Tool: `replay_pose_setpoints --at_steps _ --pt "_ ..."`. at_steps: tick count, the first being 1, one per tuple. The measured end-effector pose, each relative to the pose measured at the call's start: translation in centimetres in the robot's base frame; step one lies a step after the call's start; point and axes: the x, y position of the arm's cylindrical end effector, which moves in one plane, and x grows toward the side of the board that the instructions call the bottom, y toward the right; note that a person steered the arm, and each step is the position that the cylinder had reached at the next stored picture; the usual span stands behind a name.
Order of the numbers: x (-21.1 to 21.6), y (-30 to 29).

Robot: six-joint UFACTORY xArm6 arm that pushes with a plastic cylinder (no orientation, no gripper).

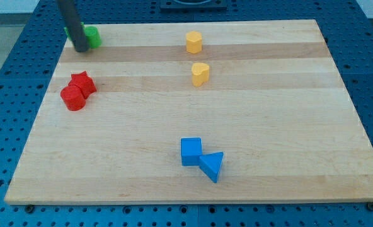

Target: Slide the green star above the green circle

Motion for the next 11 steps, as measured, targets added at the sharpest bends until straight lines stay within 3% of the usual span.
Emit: replay_pose_setpoints --at_steps 3,4,6,10,11 --pt "-0.2 -3.3" --pt "-0.7 -3.3" --pt "-6.3 -3.3" --pt "-8.3 -3.2" --pt "-8.1 -0.6"
